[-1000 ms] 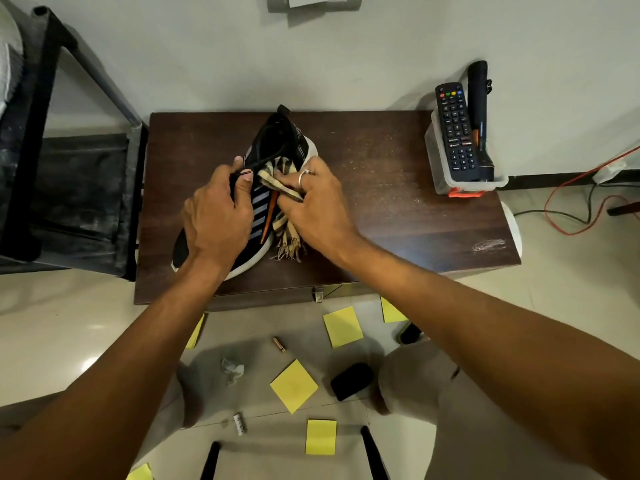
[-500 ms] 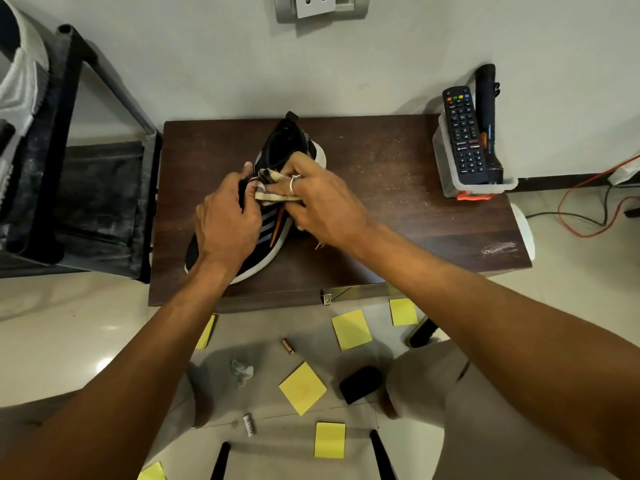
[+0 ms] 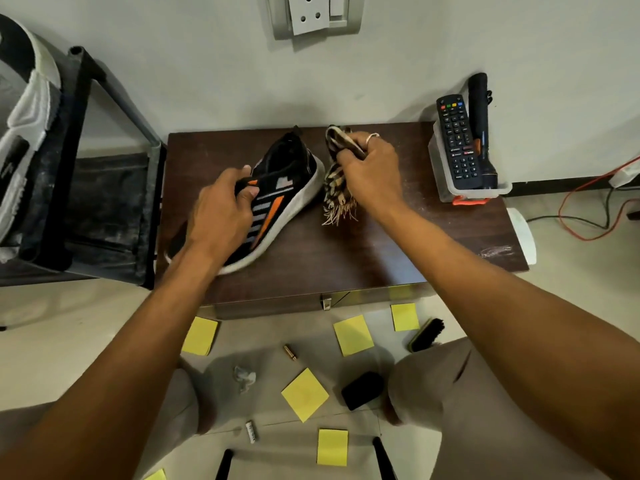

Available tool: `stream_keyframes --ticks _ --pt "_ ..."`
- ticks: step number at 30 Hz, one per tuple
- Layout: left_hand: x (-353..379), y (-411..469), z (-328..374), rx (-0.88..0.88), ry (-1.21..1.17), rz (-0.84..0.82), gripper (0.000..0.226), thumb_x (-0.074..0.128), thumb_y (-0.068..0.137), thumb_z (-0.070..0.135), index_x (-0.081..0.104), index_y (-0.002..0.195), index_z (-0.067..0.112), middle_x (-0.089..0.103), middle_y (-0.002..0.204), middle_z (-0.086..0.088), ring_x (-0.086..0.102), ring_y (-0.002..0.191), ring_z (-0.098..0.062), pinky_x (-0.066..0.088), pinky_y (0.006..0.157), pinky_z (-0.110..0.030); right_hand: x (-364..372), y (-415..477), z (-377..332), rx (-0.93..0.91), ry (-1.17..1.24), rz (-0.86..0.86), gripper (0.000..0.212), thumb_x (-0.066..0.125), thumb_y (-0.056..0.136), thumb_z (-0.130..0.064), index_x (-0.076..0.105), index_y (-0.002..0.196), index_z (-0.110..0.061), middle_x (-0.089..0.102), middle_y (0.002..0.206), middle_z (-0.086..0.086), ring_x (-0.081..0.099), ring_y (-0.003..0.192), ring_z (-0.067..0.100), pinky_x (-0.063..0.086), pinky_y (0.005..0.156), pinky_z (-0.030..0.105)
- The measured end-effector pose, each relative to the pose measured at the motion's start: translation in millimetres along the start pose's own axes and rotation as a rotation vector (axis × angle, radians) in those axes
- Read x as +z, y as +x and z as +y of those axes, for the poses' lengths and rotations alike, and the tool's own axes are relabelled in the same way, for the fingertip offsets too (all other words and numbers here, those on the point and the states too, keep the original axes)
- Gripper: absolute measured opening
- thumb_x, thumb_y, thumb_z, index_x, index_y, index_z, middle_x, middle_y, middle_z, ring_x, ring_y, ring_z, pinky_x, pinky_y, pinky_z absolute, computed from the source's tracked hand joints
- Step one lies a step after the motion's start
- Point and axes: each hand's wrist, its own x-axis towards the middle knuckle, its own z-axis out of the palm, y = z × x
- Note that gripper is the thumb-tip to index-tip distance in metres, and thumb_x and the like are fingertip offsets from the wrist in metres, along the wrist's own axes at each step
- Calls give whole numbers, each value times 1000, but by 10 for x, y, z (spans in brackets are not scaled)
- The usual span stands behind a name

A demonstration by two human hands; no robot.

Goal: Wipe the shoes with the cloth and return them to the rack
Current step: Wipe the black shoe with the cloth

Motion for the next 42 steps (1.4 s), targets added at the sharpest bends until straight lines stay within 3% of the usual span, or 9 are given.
stream_keyframes --ticks 4,8,11,16,21,25,30,34,42 --pt "-98 47 77 27 -81 -61 44 61 97 25 49 138 34 57 143 10 48 138 -15 36 118 -42 72 -28 23 132 -2 -152 16 60 95 -23 70 84 -17 63 69 -9 59 62 7 43 59 23" --pt "101 8 43 186 195 -103 66 57 100 45 29 158 32 22 168 3 18 155 -23 8 125 -52 91 -42 -39 176 -31 -217 23 56 100 -26 63 79 -23 62 69 -9 56 58 3 37 44 11" --pt "195 10 -21 244 237 -60 65 58 100 42 32 159 29 27 166 1 28 151 -23 18 122 -56 112 -79 -55 200 -32 -195 23 55 100 -25 63 79 -22 64 72 -7 59 62 4 36 43 11" --pt "198 51 -17 236 211 -46 67 62 98 41 33 158 28 35 162 0 33 148 -21 20 121 -53 182 -164 -132 192 87 -174 20 60 97 -28 72 90 -14 74 82 0 69 77 12 54 67 30" --pt "210 21 -30 243 200 -39 67 64 97 41 35 157 29 36 161 3 34 147 -20 18 122 -54 119 -128 -46 225 -15 -151 24 60 97 -22 62 75 -14 59 62 -4 50 47 -3 39 46 19" --pt "218 40 -53 235 176 -29 68 63 97 41 34 157 30 37 161 2 35 146 -20 19 122 -54 181 -208 -113 164 65 -171 22 62 95 -26 71 79 -14 72 72 -1 65 66 7 51 61 29" --pt "234 32 -74 242 180 -27 68 62 97 45 35 157 31 37 161 3 36 146 -21 19 121 -54 164 -221 5 193 52 -121 33 63 90 -18 56 58 -19 52 51 -11 48 50 4 39 52 25" --pt "231 35 -80 238 156 -23 67 62 97 43 34 157 31 37 160 4 35 146 -20 18 122 -53 197 -253 -89 186 97 -124 22 66 90 -22 70 74 -9 69 63 -1 66 61 13 50 56 31" --pt "212 24 -69 223 133 -35 67 63 97 41 34 157 33 36 161 6 33 147 -19 15 123 -50 142 -538 67 -25 3 -252 11 71 89 -7 79 90 -15 71 78 -10 64 71 -6 46 65 9"
